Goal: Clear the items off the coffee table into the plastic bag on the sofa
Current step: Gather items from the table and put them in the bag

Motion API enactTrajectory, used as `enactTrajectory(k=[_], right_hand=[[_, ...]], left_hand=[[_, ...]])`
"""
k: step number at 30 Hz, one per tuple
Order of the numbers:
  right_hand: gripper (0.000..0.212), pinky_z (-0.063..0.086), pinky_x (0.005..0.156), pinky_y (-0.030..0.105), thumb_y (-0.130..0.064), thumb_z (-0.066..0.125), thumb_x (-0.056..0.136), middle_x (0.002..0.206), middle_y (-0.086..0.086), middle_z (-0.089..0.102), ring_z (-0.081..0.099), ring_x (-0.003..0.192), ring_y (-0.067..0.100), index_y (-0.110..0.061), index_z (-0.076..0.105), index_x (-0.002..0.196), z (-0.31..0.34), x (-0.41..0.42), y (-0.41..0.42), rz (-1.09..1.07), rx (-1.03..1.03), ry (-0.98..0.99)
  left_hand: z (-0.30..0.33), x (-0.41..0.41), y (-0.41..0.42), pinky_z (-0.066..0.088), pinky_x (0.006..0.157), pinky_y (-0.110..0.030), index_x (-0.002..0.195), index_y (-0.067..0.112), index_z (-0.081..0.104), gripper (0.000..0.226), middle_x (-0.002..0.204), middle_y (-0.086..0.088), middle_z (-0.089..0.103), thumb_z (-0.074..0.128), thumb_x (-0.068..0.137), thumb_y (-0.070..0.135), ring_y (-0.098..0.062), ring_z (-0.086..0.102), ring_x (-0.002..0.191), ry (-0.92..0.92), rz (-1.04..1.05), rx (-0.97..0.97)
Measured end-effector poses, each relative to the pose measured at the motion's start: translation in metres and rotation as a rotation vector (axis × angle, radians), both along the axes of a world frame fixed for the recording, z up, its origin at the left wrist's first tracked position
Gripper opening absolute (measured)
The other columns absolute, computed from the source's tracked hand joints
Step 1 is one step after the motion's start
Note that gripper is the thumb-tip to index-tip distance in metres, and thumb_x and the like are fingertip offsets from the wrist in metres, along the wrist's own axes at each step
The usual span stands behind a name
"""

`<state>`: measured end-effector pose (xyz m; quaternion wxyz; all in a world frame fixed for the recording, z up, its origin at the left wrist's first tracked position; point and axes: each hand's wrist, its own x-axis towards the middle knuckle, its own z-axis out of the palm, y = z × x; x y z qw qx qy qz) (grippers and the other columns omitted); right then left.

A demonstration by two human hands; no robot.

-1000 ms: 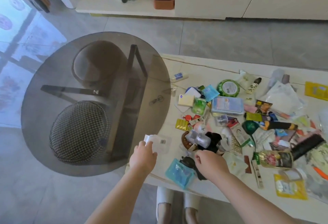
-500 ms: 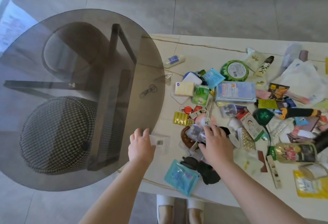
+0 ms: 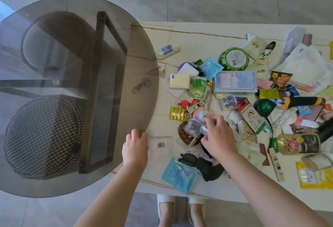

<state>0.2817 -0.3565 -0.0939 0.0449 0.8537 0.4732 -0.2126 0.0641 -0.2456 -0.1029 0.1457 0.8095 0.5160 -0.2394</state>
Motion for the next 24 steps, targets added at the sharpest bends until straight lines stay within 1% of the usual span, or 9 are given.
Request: enactTrajectory(k=[3, 5, 9, 11, 13, 16, 18, 20, 24], right_hand=[[0.038, 0.031, 0.056, 0.021, -0.019, 0.061, 0.079, 0.134, 0.011, 0.042, 0.057, 0.088, 0.023, -0.007, 0.048, 0.113, 0.006, 0.003, 0.002, 0.009, -0.007, 0.031], [0.037, 0.033, 0.058, 0.023, -0.020, 0.057, 0.082, 0.143, 0.007, 0.035, 0.056, 0.093, 0.023, -0.010, 0.046, 0.116, 0.007, 0.005, 0.003, 0.056, -0.005, 0.045], [0.026, 0.038, 0.062, 0.029, -0.023, 0.064, 0.078, 0.118, 0.005, 0.050, 0.054, 0.088, 0.024, -0.015, 0.054, 0.102, 0.005, 0.000, 0.002, 0.055, 0.022, 0.050], [0.035, 0.042, 0.062, 0.030, -0.039, 0.068, 0.077, 0.115, 0.005, 0.051, 0.056, 0.089, 0.022, -0.016, 0.054, 0.098, 0.004, -0.005, 0.005, 0.027, 0.024, 0.029], [0.049, 0.046, 0.066, 0.030, -0.055, 0.061, 0.080, 0.120, 0.004, 0.051, 0.057, 0.095, 0.020, -0.018, 0.048, 0.108, 0.003, -0.009, 0.010, 0.037, -0.027, 0.004], [0.073, 0.041, 0.055, 0.027, -0.063, 0.052, 0.083, 0.124, 0.003, 0.052, 0.061, 0.092, 0.020, -0.020, 0.027, 0.136, 0.000, -0.013, 0.017, 0.042, -0.139, -0.012], [0.083, 0.035, 0.048, 0.025, -0.065, 0.050, 0.082, 0.131, 0.005, 0.048, 0.063, 0.088, 0.022, -0.021, 0.015, 0.144, -0.006, -0.016, 0.018, 0.009, -0.173, -0.027], [0.081, 0.031, 0.046, 0.023, -0.064, 0.049, 0.084, 0.137, 0.006, 0.041, 0.064, 0.088, 0.022, -0.020, 0.017, 0.144, -0.012, -0.019, 0.018, -0.017, -0.182, -0.051], [0.059, 0.029, 0.047, 0.023, -0.050, 0.047, 0.090, 0.138, 0.008, 0.037, 0.064, 0.086, 0.023, -0.023, 0.029, 0.139, -0.021, -0.022, 0.020, -0.073, -0.152, -0.047]], left_hand=[[0.006, -0.003, 0.002, 0.046, 0.084, -0.027, 0.108, 0.018, 0.058, 0.020, 0.112, -0.002, 0.047, 0.055, 0.089, 0.012, -0.020, 0.046, 0.099, 0.083, -0.005, 0.022], [0.009, -0.004, 0.003, 0.045, 0.087, -0.027, 0.108, 0.019, 0.059, 0.020, 0.111, -0.001, 0.048, 0.054, 0.090, 0.013, -0.019, 0.046, 0.100, 0.068, -0.009, 0.037], [0.008, 0.005, -0.005, 0.044, 0.093, -0.027, 0.126, 0.021, 0.050, 0.034, 0.124, 0.001, 0.047, 0.053, 0.092, 0.020, -0.018, 0.046, 0.113, -0.106, -0.080, -0.071], [0.003, 0.013, -0.012, 0.041, 0.100, -0.029, 0.137, 0.021, 0.040, 0.048, 0.134, 0.002, 0.044, 0.055, 0.092, 0.025, -0.017, 0.042, 0.124, -0.165, -0.085, -0.175], [-0.004, 0.020, -0.020, 0.037, 0.106, -0.032, 0.144, 0.022, 0.029, 0.063, 0.142, 0.001, 0.039, 0.059, 0.090, 0.029, -0.019, 0.036, 0.133, -0.158, -0.088, -0.238], [-0.016, 0.024, -0.029, 0.032, 0.111, -0.039, 0.148, 0.022, 0.018, 0.078, 0.148, -0.002, 0.031, 0.064, 0.086, 0.033, -0.024, 0.029, 0.138, -0.050, -0.097, -0.249], [-0.023, 0.025, -0.033, 0.033, 0.110, -0.040, 0.148, 0.020, 0.016, 0.082, 0.147, -0.005, 0.028, 0.066, 0.085, 0.032, -0.027, 0.029, 0.137, 0.011, -0.105, -0.199], [-0.029, 0.026, -0.036, 0.035, 0.107, -0.040, 0.146, 0.019, 0.017, 0.080, 0.144, -0.007, 0.031, 0.067, 0.084, 0.031, -0.027, 0.033, 0.134, 0.032, -0.114, -0.135], [-0.037, 0.028, -0.034, 0.032, 0.106, -0.038, 0.143, 0.017, 0.024, 0.077, 0.140, -0.008, 0.040, 0.067, 0.083, 0.038, -0.028, 0.038, 0.130, 0.057, -0.105, -0.093]])
